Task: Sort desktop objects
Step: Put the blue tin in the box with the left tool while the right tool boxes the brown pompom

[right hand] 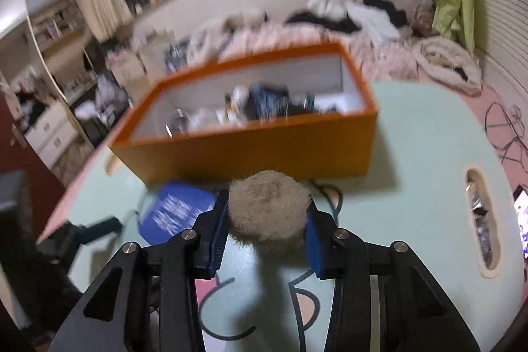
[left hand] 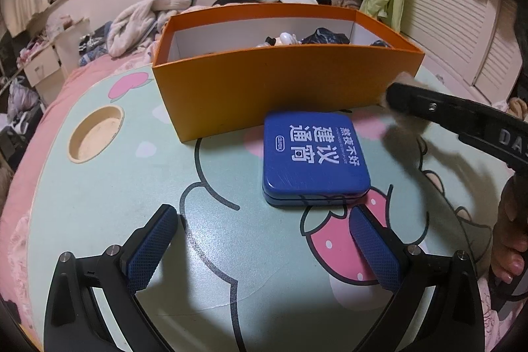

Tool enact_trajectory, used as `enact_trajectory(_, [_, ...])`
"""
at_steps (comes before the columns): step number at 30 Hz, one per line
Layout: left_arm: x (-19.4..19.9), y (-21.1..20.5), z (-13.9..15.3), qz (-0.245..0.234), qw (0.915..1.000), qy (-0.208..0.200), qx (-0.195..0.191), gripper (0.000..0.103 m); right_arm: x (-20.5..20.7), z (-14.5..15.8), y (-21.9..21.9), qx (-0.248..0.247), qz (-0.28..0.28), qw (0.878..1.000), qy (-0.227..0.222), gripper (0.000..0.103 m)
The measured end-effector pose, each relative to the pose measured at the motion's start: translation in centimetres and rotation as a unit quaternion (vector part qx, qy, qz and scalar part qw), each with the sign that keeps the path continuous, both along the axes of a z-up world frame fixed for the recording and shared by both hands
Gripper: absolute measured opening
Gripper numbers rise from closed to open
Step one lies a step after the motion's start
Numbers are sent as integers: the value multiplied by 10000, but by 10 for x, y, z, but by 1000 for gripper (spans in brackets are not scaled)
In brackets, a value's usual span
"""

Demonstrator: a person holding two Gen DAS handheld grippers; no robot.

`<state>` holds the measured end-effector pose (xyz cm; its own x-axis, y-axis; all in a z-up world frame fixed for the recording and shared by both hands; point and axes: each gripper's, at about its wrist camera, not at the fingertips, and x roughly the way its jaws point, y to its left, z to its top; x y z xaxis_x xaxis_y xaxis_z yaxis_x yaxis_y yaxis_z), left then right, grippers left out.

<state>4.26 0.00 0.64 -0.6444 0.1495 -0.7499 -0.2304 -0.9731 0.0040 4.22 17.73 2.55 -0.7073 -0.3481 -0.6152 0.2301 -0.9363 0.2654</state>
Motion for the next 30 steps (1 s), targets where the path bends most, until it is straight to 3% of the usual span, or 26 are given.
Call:
enact_trajectory(3, [-6, 6, 7, -69, 9998, -18, 206, 103, 4, 7, -2, 306, -48, 9994, 147, 42])
enact_trajectory(8, [-29, 34, 16, -317, 9995, 54, 54, 103, -2, 7, -3, 614, -267, 9977, 62, 42])
enact_trajectory(10, [-37, 38, 14, -387, 9992, -40, 103, 91, -2, 6, 1, 761, -357, 9964, 46, 42])
enact_trajectory(11, [-41, 40, 11, -425, 9989, -137, 125, 67, -2, 5, 2, 832, -394, 9957, 40, 42])
enact_trajectory(13, [-41, 40, 11, -398, 9992, -13, 32, 66, -3, 1, 6, 913, -437, 9949, 2, 42])
enact_trajectory(23, [-28, 9, 18, -170, 9983, 124, 543, 66, -3, -4, 13, 856, -484, 9951, -130, 42])
enact_trajectory(30, [-21, -3, 40, -204, 9959, 431, 767, 66, -4, -3, 10, 891, -441, 9950, -129, 42])
